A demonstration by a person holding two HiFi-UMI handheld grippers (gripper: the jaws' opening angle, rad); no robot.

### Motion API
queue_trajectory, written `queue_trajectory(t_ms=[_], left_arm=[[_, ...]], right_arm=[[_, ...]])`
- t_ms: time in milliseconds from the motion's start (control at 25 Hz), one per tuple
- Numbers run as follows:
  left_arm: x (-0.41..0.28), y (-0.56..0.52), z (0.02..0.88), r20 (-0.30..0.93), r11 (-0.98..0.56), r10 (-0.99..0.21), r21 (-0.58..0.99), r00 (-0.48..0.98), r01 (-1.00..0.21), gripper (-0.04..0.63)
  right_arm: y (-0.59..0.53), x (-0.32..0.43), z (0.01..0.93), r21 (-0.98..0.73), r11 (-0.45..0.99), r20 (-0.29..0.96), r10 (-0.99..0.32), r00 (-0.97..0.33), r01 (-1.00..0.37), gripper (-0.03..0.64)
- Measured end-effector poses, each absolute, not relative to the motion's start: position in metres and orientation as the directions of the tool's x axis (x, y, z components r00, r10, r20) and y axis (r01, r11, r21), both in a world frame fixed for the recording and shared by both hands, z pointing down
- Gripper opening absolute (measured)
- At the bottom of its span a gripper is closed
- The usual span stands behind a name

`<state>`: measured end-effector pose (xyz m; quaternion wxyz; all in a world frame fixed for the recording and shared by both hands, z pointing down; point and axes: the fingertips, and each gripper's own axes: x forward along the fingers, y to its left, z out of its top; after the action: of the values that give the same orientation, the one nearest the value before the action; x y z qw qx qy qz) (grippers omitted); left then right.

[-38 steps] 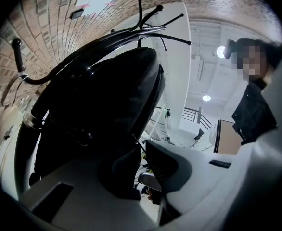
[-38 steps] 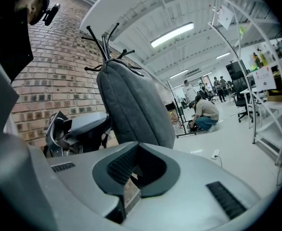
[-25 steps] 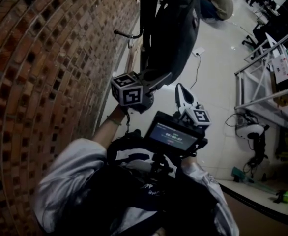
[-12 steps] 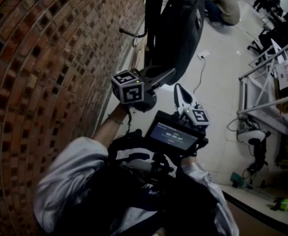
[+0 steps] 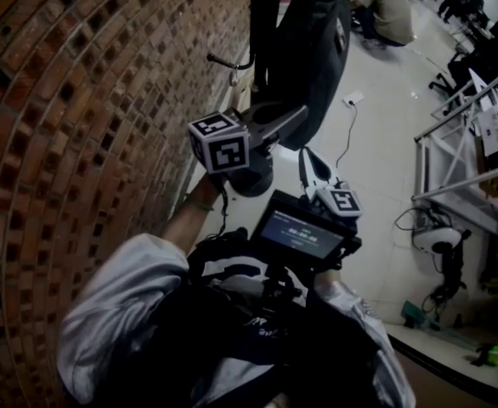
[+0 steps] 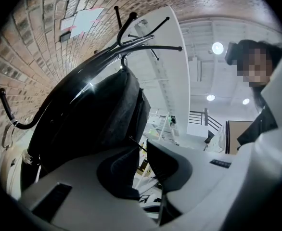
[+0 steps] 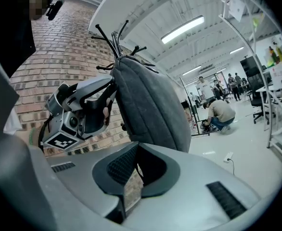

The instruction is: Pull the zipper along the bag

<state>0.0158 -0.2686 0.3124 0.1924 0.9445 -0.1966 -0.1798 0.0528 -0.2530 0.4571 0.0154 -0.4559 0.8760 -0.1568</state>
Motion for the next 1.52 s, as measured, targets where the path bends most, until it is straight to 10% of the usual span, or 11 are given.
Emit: queue_trajectory(t_ms=[1520], left_arm=[[0.004, -0.287, 0.249, -0.174, -0.814, -0.503, 0.423, 0.846, -0.398, 0.058]], right_arm=[[-0.253, 0.04, 0.457, -0.305, 0.571, 0.104, -0.776, -0.622, -0.762, 0.0]])
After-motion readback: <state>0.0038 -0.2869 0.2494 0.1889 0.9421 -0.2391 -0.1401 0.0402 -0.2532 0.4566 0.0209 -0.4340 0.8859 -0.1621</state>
